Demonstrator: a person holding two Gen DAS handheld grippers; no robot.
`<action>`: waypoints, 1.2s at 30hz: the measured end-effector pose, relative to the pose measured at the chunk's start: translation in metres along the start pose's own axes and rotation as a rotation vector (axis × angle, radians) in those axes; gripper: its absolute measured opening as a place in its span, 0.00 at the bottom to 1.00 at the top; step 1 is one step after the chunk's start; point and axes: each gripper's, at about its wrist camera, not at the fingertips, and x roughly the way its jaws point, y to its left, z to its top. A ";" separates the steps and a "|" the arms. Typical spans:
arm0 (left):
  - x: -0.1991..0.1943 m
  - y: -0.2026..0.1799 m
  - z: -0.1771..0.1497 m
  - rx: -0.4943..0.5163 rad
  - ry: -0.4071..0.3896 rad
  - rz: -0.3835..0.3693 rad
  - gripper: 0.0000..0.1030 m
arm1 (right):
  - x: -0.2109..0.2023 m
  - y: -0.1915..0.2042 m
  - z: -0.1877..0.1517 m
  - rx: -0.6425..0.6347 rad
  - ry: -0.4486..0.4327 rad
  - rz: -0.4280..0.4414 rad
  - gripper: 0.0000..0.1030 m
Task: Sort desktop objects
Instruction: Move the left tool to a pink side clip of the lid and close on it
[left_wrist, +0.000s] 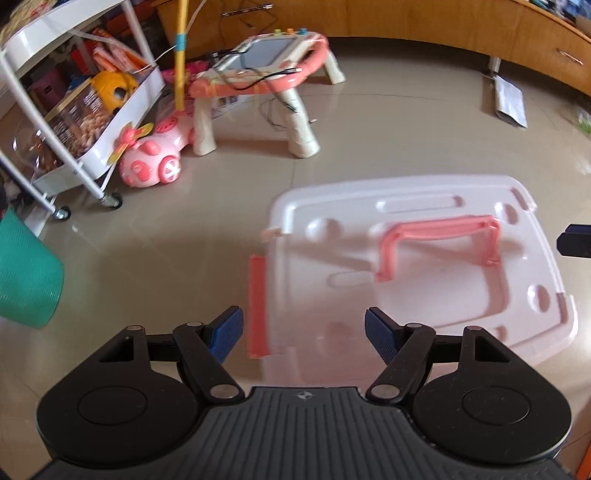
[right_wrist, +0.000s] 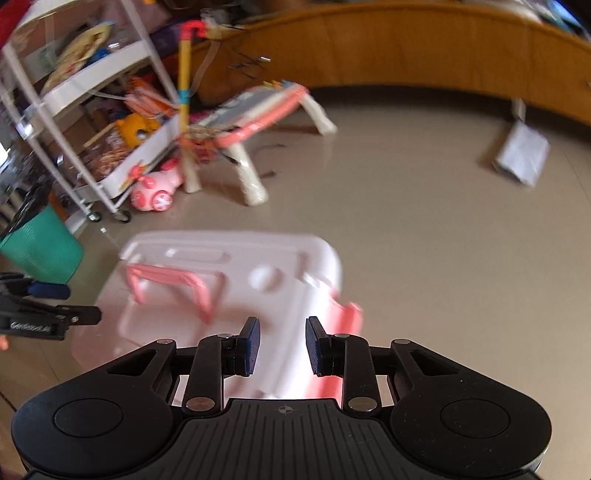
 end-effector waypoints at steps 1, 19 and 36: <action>0.001 0.008 -0.001 -0.014 0.004 0.001 0.73 | 0.002 0.012 0.004 -0.044 -0.001 0.001 0.25; 0.081 0.113 -0.020 -0.280 0.062 -0.086 0.71 | 0.056 0.074 0.015 -0.226 0.065 -0.057 0.26; 0.113 0.126 -0.026 -0.382 0.152 -0.311 0.34 | 0.067 0.082 0.014 -0.270 0.084 -0.077 0.27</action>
